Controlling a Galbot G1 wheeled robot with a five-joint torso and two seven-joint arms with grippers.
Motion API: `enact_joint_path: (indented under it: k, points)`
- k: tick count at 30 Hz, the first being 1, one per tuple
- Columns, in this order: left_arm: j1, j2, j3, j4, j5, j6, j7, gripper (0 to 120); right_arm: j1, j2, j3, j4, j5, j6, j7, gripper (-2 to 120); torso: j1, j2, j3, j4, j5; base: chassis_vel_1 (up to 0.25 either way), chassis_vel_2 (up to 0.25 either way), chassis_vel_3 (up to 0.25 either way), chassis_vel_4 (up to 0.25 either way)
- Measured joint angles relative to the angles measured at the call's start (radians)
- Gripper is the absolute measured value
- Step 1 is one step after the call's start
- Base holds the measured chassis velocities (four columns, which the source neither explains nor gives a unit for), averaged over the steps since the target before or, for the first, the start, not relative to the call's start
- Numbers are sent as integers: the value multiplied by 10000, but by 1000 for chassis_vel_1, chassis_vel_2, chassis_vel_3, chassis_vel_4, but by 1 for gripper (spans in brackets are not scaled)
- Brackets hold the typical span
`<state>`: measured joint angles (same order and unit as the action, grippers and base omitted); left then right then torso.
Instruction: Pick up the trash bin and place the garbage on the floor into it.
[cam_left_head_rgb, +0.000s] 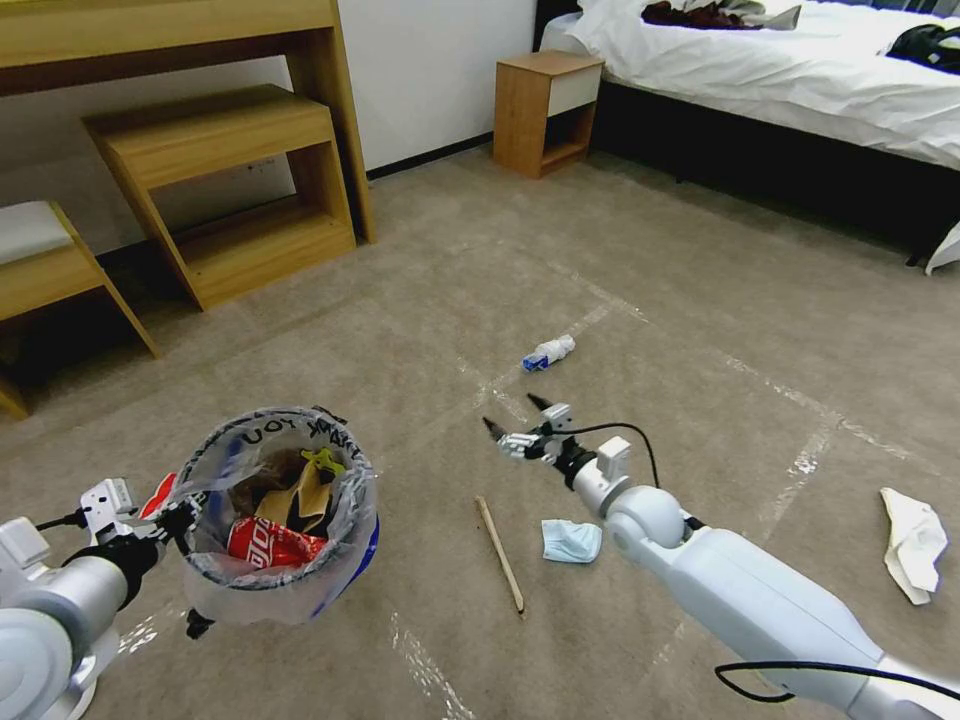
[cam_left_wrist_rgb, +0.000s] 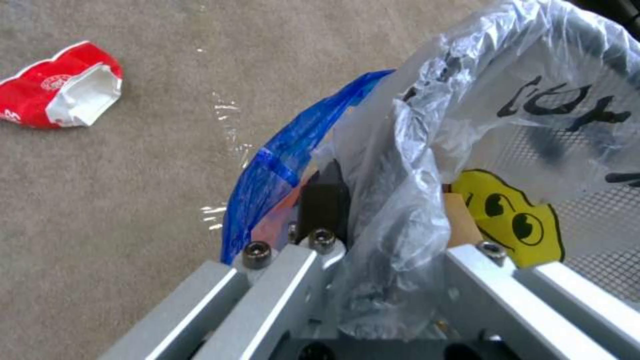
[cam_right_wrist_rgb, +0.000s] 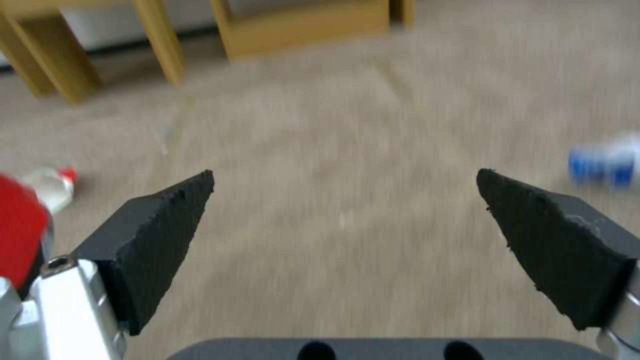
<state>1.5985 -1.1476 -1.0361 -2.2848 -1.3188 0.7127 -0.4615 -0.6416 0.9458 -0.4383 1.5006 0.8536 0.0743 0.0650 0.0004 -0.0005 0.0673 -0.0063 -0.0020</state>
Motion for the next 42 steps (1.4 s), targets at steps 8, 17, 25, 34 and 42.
enact_joint_path:
  k: [8, 17, 25, 34, 42]
  points:
    - [13, 7, 104, -1, 64, 0, -18, 0, 52, -179, -1120, 368, 491, -1548, 1703, 100, 0, 0, -1, -1, 0, 0, 0, 0, 0]
    - [45, -31, 163, -1, 128, 0, -58, 0, -534, -292, -1496, 463, 852, -2943, 3704, 100, 0, 0, -1, 0, 0, 0, 0, 0, 0]
    - [10, 14, 185, -30, 77, 0, -131, 0, -789, -257, -1737, 372, 777, -3357, 4189, 100, 0, 0, -1, -1, 0, 0, 0, 0, 0]
    - [-7, 23, 224, -30, 78, 4, -142, 0, -571, -16, -2004, 311, 1039, -3361, 4292, 100, 0, 0, -1, 0, 0, 0, 0, 0, 0]
    - [-33, -3, 316, 35, 117, 7, -142, 0, -504, 229, -2069, 36, 1033, -3295, 4145, 100, 0, 0, -1, 0, 0, 0, 0, 0, 0]
